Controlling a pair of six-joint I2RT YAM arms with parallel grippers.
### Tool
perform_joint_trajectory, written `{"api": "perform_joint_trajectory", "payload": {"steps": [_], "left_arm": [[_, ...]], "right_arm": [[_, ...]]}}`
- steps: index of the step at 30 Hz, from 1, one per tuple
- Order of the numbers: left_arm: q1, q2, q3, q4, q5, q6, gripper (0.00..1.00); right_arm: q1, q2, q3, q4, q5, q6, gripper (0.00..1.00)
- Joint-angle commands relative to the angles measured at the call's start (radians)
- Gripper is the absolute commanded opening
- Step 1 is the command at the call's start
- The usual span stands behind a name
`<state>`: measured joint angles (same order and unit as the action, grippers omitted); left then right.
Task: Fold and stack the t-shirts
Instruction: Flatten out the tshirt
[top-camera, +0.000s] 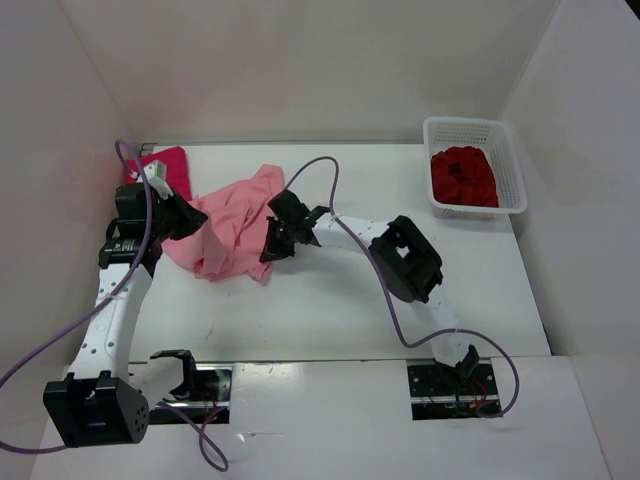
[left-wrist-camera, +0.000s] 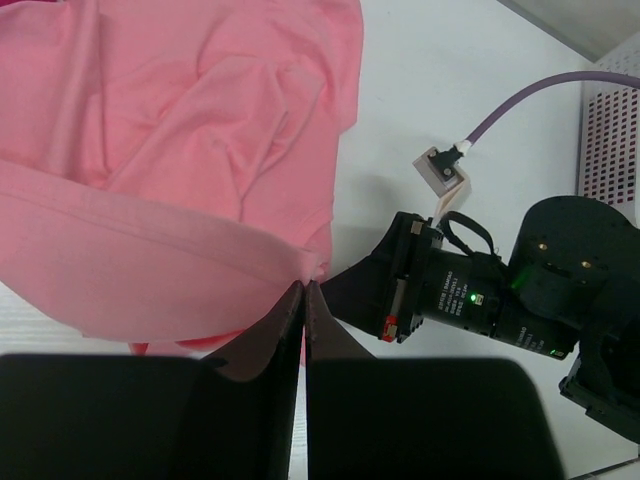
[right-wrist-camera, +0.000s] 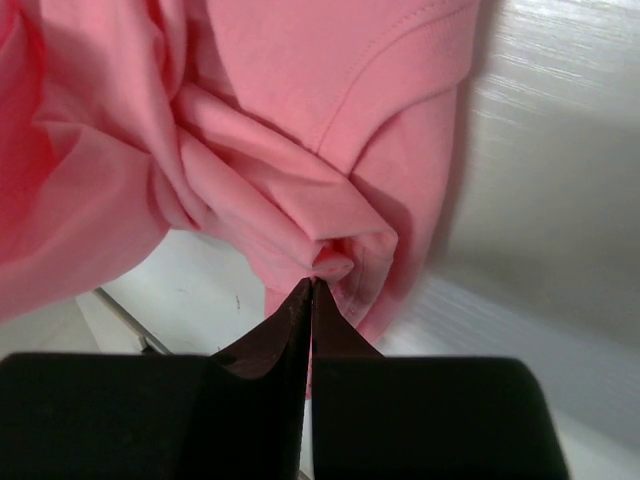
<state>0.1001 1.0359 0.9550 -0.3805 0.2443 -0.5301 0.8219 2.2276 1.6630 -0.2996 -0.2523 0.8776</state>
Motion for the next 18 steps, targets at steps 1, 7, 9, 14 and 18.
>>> {"api": "perform_joint_trajectory", "payload": {"steps": [1,7,9,14,18], "left_arm": [[-0.002,-0.023,-0.008,0.042,0.030,-0.010,0.07],[-0.002,-0.023,-0.009,0.029,-0.017,-0.010,0.00],[-0.002,-0.023,0.005,0.029,-0.017,-0.022,0.00],[-0.002,0.030,0.086,0.020,0.016,-0.054,0.00],[-0.002,0.053,0.212,-0.003,0.016,-0.102,0.00]], "right_arm": [[0.000,0.014,0.053,-0.026,-0.005,-0.005,0.00],[0.000,-0.103,0.009,-0.050,0.036,-0.023,0.00],[-0.009,-0.158,-0.035,-0.050,0.060,-0.023,0.00],[-0.042,-0.429,-0.149,-0.121,0.137,-0.043,0.00],[-0.110,-0.678,-0.175,-0.228,0.195,-0.066,0.00]]}}
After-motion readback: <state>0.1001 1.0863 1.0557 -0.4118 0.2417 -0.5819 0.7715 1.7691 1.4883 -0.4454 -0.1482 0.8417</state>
